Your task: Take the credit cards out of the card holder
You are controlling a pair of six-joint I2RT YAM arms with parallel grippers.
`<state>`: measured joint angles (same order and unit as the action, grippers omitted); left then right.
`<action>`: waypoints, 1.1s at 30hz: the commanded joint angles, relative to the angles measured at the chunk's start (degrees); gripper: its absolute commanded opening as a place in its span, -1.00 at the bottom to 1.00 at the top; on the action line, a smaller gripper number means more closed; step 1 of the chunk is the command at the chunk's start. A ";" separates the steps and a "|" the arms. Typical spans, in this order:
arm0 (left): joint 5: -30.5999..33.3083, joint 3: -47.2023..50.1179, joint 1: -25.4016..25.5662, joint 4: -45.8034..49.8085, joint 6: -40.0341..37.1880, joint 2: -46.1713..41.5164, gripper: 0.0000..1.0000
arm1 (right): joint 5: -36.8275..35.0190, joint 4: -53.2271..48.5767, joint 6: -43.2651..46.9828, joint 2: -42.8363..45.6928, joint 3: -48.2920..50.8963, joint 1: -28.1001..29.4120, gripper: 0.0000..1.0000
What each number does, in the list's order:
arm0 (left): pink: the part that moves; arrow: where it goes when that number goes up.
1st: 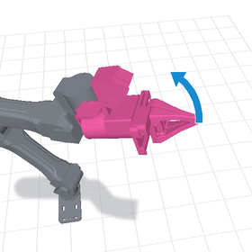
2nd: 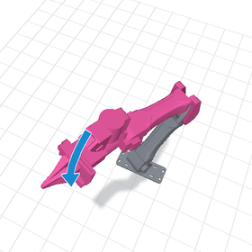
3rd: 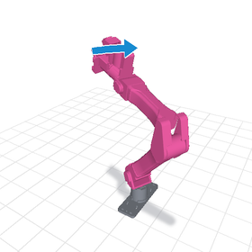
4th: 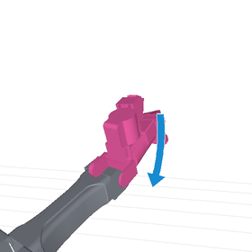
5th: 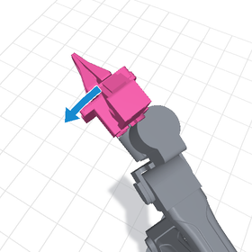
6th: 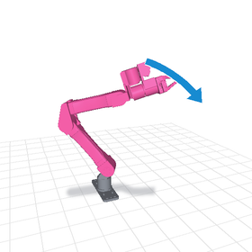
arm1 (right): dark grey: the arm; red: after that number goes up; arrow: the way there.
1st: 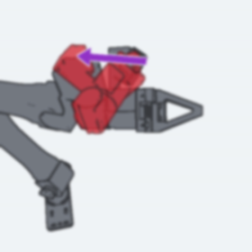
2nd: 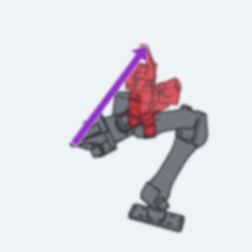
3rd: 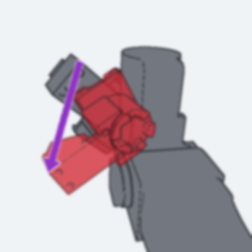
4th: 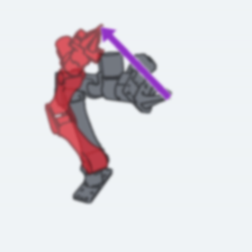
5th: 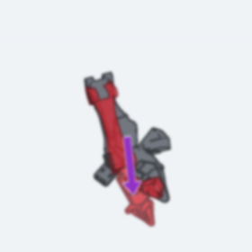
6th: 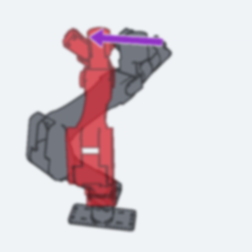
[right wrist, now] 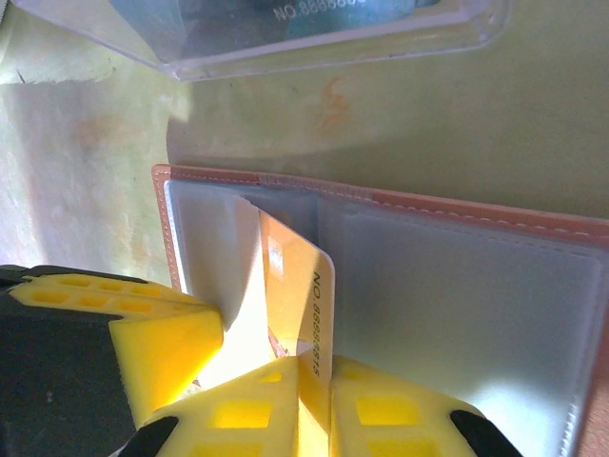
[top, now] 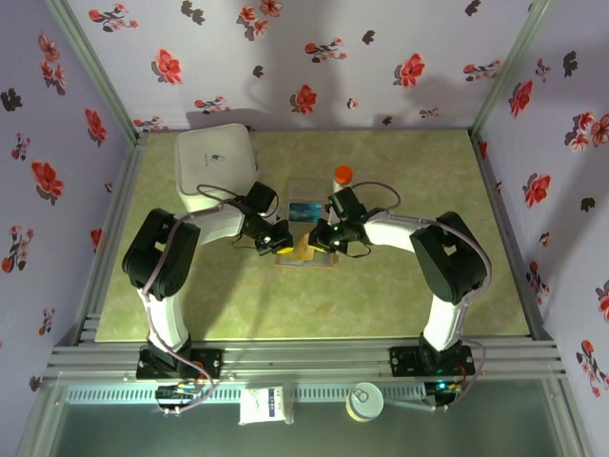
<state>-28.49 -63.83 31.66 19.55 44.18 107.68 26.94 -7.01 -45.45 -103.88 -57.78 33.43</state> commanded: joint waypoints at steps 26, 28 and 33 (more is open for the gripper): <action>0.98 2.63 -2.72 -0.85 0.02 -6.70 -0.96 | -7.14 -20.16 23.74 6.10 -9.48 -0.65 -0.91; 1.06 3.33 -3.15 -0.96 -0.21 -7.26 -0.95 | -7.34 -22.51 29.83 5.46 -11.53 -0.56 -0.92; 1.14 5.41 -4.23 -1.68 0.15 -8.85 -0.95 | -12.20 -32.38 43.27 2.10 -20.26 -0.73 -0.95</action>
<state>-28.05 -59.83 28.25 18.06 44.23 101.08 18.81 -31.70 -14.37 -99.55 -72.86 33.19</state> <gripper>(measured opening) 0.038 0.050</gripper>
